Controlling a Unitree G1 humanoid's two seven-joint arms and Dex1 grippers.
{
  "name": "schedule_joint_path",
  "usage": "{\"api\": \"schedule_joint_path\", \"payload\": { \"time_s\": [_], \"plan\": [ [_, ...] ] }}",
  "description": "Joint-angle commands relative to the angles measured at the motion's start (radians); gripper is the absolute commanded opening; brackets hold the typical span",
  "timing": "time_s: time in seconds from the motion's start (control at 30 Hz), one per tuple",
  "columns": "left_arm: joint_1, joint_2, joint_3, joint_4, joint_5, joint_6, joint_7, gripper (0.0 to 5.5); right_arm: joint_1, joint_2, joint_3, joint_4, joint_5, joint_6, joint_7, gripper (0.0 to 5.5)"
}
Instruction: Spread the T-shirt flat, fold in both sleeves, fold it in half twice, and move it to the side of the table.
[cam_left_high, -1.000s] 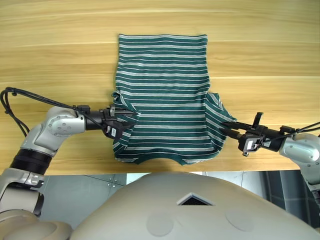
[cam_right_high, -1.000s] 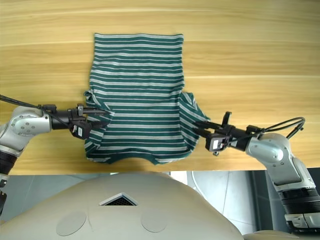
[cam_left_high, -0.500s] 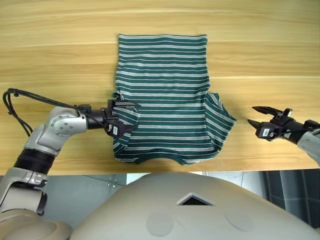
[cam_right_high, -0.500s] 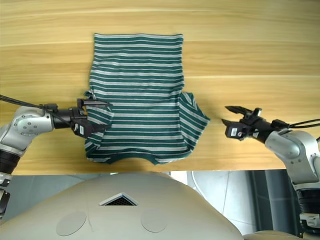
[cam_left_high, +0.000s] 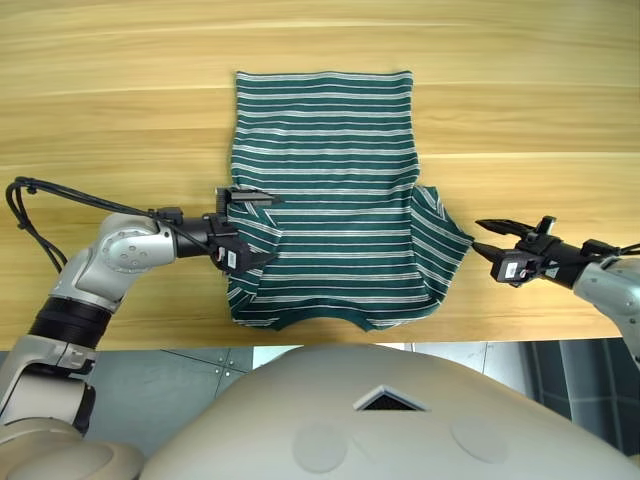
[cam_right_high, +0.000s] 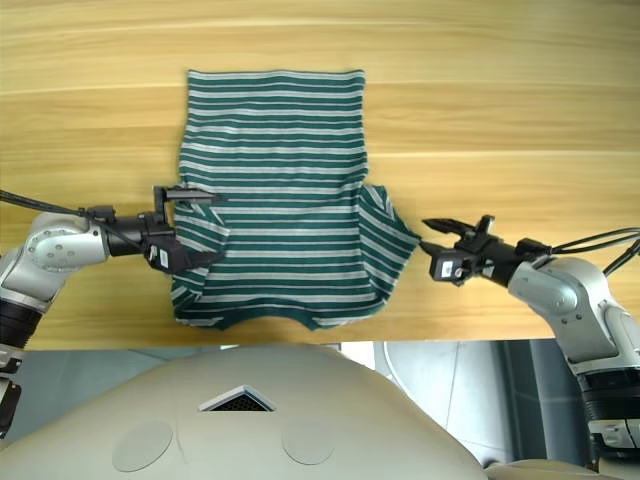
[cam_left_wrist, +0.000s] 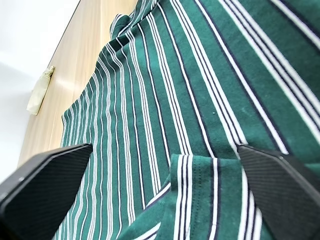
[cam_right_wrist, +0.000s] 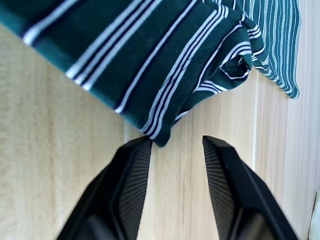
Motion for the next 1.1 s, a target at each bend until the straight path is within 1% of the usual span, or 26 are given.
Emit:
{"api": "schedule_joint_path", "payload": {
  "time_s": [0.03,0.27,0.5,0.63,0.83,1.1],
  "plan": [
    [0.014,0.006,-0.004,-0.002,0.020,0.011,-0.005,5.40,0.029,-0.007,0.038,0.009,-0.012,0.002,0.037,1.28],
    [0.009,0.007,-0.004,0.000,0.023,0.010,0.001,5.40,0.022,-0.007,0.050,0.020,-0.015,0.010,0.030,0.05],
    [0.007,0.006,-0.006,0.000,0.024,0.008,0.005,5.40,0.021,-0.006,0.033,0.013,-0.008,0.000,0.012,0.05],
    [0.006,0.005,-0.003,0.000,0.024,0.007,0.009,5.40,0.025,0.000,0.000,-0.035,0.031,-0.029,-0.006,0.05],
    [0.005,0.004,-0.002,-0.001,0.025,0.006,0.013,5.40,0.047,0.006,-0.015,-0.137,0.097,-0.054,0.009,0.05],
    [0.001,-0.004,-0.007,0.004,0.029,0.005,0.016,5.40,-0.073,0.078,0.074,-0.149,0.080,-0.019,0.035,0.05]
  ]
}}
